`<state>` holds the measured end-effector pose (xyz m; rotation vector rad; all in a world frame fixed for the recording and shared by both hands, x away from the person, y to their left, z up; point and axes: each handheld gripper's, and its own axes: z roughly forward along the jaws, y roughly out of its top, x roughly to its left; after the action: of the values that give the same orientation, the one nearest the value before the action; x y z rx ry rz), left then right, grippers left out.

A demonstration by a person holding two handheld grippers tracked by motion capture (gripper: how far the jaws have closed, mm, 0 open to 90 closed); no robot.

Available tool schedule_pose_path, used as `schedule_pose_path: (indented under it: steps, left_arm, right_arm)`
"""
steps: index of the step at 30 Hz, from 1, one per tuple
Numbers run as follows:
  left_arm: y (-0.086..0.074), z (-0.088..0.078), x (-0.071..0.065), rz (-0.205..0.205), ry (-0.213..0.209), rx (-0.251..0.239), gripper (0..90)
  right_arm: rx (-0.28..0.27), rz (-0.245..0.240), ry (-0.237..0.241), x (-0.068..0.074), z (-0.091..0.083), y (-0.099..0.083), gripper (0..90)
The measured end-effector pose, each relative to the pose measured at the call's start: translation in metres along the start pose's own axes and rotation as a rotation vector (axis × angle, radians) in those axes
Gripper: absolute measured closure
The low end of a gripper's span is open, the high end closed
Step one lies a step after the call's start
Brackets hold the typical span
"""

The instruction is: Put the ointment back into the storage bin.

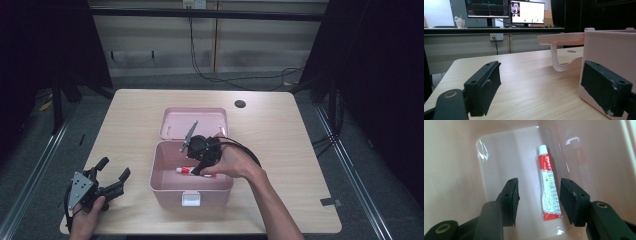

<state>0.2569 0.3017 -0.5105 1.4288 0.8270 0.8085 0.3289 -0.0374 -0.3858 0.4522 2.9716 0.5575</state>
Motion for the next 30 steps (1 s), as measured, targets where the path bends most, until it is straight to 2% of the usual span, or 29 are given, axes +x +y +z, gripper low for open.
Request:
schedule_pose_path:
  steps: [2, 6, 13, 20, 24, 30]
  left_arm:
    - [0.0, 0.0, 0.0, 0.0, 0.0, 0.0, 15.8]
    - [0.0, 0.0, 0.0, 0.0, 0.0, 0.0, 15.8]
    - [0.0, 0.0, 0.0, 0.0, 0.0, 0.0, 15.7]
    - [0.0, 0.0, 0.0, 0.0, 0.0, -0.001, 15.7]
    - [0.0, 0.0, 0.0, 0.0, 0.0, 0.0, 15.7]
    - [0.0, 0.0, 0.0, 0.001, 0.001, 0.0, 15.7]
  right_arm:
    - [-0.012, 0.01, 0.005, 0.0, -0.003, -0.003, 50.3]
    - [-0.05, 0.027, -0.015, 0.0, -0.01, -0.008, 50.1]
    - [-0.148, 0.044, -0.029, 0.0, -0.022, -0.019, 49.7]
    - [-0.202, 0.068, -0.052, 0.001, -0.028, -0.031, 50.4]
    - [-0.28, 0.093, -0.069, 0.001, -0.039, -0.041, 50.4]
    - [-0.341, 0.129, -0.084, 0.001, -0.051, -0.054, 50.2]
